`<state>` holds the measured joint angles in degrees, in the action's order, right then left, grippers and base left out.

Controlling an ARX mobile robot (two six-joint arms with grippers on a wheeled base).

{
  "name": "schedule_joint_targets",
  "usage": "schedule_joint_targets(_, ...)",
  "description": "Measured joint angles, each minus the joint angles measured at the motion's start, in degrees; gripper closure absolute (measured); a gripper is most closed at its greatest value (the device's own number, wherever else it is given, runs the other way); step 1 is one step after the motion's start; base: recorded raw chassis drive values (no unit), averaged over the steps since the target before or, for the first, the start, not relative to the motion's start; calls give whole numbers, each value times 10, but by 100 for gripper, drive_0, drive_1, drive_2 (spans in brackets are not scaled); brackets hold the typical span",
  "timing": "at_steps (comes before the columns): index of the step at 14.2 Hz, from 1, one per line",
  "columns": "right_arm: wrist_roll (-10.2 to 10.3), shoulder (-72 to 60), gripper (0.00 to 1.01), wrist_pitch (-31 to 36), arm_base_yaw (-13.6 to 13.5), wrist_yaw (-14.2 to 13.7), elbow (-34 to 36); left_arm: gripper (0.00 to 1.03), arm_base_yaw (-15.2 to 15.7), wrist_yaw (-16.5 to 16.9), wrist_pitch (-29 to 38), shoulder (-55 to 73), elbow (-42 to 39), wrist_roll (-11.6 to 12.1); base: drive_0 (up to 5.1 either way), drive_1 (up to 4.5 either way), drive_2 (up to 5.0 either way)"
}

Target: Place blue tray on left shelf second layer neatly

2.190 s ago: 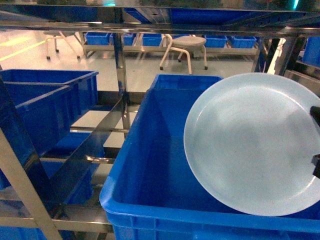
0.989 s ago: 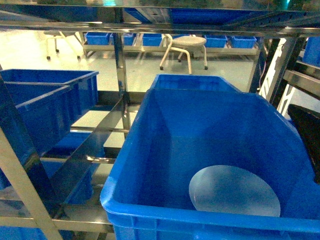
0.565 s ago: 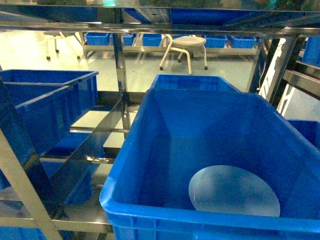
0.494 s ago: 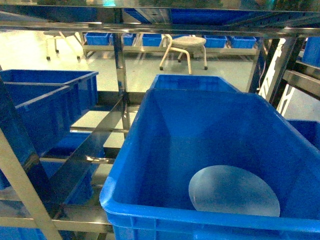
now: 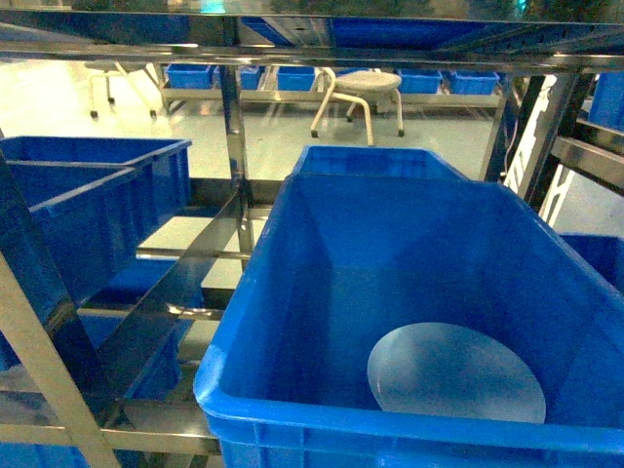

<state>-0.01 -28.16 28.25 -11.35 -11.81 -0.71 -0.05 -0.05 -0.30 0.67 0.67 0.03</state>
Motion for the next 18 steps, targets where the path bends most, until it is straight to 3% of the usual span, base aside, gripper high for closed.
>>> schedule_joint_targets(3,0,68,91,-70,40,43,0,5,0,0,1,0,0,0,0,0,0)
schedule_joint_targets(4,0,90,99,-91,64,79,0,5,0,0,1,0,0,0,0,0,0)
schedule_joint_targets(5,0,108,99,-108,110,108,0,5,0,0,1,0,0,0,0,0,0)
schedule_joint_targets(6,0,122,99,-122,118,108,0,5,0,0,0,0,0,0,0,0,0)
schedule_joint_targets(11,0,177,99,-177,114,118,0,5,0,0,1,0,0,0,0,0,0)
schedule_joint_targets(12,0,244,99,-275,114,118,-1,5,0,0,0,0,0,0,0,0,0)
schedule_joint_targets(16,0,279,99,-283,114,117,-1,5,0,0,0,0,0,0,0,0,0)
schedule_joint_targets(18,0,279,85,-286,114,118,-1,5,0,0,1,0,0,0,0,0,0)
